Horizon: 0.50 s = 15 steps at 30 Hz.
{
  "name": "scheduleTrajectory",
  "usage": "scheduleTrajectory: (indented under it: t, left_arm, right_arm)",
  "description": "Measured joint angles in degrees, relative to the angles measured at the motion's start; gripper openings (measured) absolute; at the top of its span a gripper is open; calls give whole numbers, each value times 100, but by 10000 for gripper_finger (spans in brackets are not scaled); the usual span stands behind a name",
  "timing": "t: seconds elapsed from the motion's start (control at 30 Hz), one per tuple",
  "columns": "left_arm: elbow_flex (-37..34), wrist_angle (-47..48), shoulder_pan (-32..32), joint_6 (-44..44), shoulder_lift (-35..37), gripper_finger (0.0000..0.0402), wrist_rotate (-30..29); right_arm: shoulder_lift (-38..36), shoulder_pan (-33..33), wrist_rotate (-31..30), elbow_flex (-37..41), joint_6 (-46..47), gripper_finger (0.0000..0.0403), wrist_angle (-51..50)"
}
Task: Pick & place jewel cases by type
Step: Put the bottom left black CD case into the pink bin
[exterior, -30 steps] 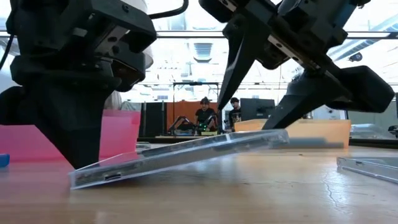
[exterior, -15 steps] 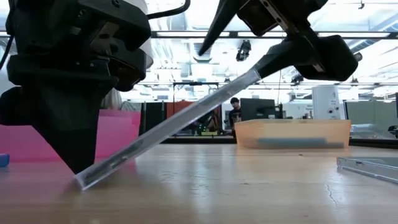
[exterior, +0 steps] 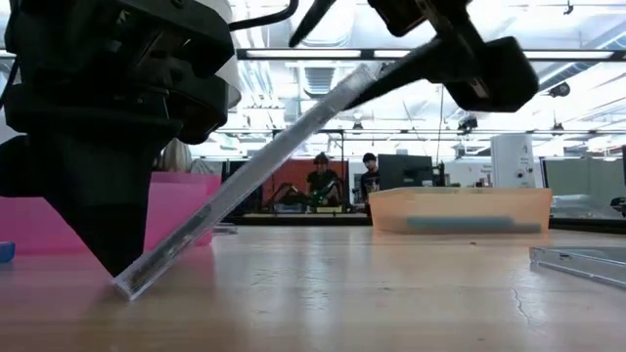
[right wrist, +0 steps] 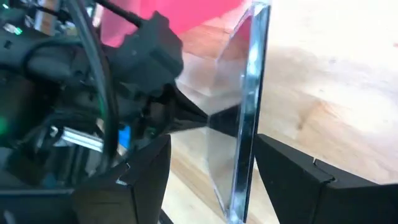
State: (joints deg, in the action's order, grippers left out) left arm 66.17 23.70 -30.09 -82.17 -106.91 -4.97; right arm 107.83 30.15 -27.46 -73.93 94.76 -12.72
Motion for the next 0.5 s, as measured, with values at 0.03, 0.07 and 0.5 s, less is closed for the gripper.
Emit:
scheduleTrajectory:
  t: [0.03, 0.07, 0.5]
  left_arm:
    - [0, -21, 0, -5, 0, 0, -36]
    - [4, -208, 2, 2, 0, 0, -181]
    - [14, -334, 24, 73, 9, 0, -154]
  right_arm:
    - [0, -2, 18, 0, -4, 226, 65]
    - [17, -4, 63, -9, -22, 226, 169]
    - [122, -4, 72, 9, -139, 226, 143]
